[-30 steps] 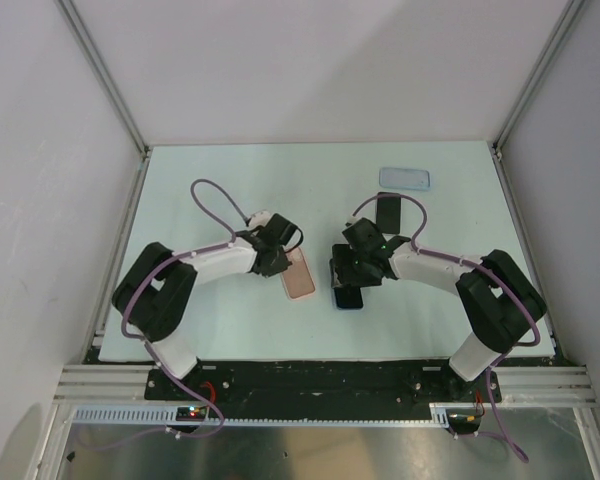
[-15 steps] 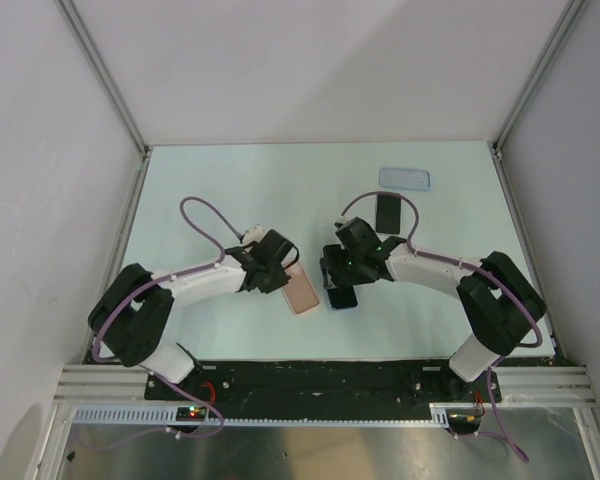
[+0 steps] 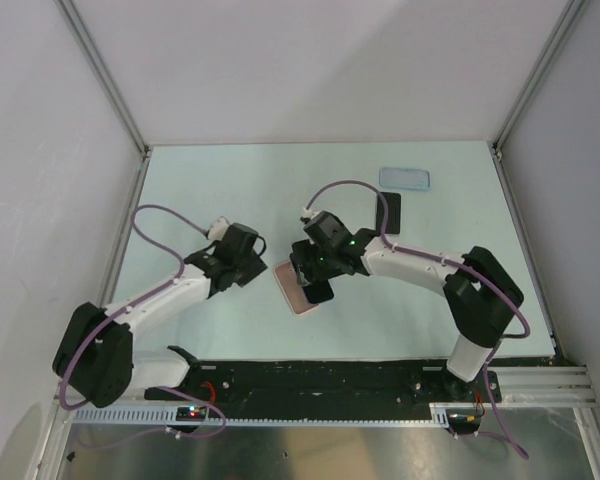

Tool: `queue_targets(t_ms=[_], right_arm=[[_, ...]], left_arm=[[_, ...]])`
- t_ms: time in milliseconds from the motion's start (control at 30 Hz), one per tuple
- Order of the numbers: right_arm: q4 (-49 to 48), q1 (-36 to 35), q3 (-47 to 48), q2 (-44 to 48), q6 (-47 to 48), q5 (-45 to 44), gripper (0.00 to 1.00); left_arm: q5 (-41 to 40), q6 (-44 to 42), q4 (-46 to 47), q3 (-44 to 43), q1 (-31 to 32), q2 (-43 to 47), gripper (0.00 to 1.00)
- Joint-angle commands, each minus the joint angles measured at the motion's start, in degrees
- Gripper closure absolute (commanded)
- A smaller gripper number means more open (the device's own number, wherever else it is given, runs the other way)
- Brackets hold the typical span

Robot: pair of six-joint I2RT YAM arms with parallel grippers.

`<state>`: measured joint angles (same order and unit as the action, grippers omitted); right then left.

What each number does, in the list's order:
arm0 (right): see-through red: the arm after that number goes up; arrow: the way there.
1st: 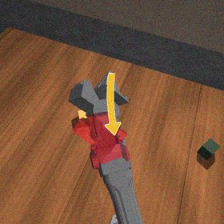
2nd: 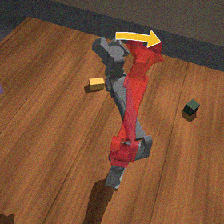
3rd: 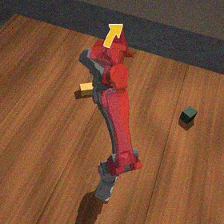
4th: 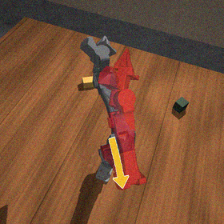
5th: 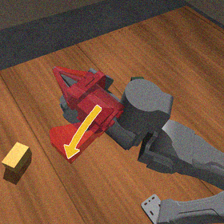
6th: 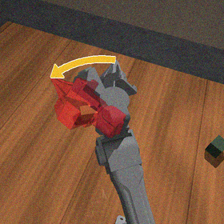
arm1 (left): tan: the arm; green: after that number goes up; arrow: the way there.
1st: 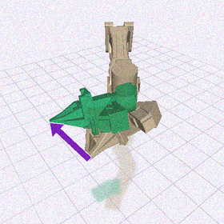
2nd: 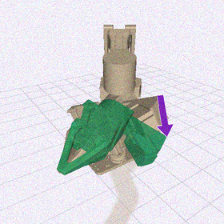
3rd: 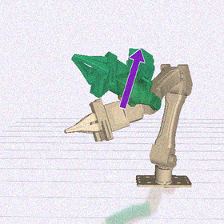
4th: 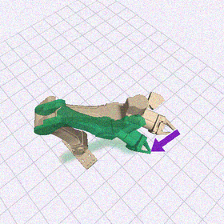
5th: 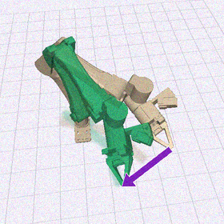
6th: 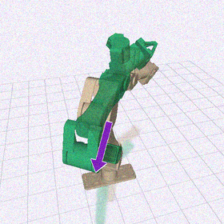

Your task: Put the phone into the phone case

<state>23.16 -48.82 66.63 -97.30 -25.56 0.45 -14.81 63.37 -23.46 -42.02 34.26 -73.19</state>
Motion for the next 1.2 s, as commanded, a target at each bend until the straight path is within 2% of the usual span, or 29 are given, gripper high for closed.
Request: queue_targets(t_ms=[0,467,1033,1167], right_arm=[[2.65,-2.81,6.59,-4.11,0.89,-3.68,0.54],[7.15,-8.77,16.97,-14.78,0.96,-16.44,0.54],[3.86,-10.69,14.29,-14.03,-3.67,-20.05,0.46],[3.31,-11.61,14.15,-13.91,-4.12,-20.64,0.41]], left_arm=[[-0.97,-3.19,0.08,1.72,-4.66,4.47,0.59],[0.41,-4.89,0.42,2.83,-6.74,5.07,0.59],[1.61,-4.77,1.60,3.97,-6.75,5.47,0.59],[1.58,-4.91,1.69,4.25,-6.73,6.05,0.59]])
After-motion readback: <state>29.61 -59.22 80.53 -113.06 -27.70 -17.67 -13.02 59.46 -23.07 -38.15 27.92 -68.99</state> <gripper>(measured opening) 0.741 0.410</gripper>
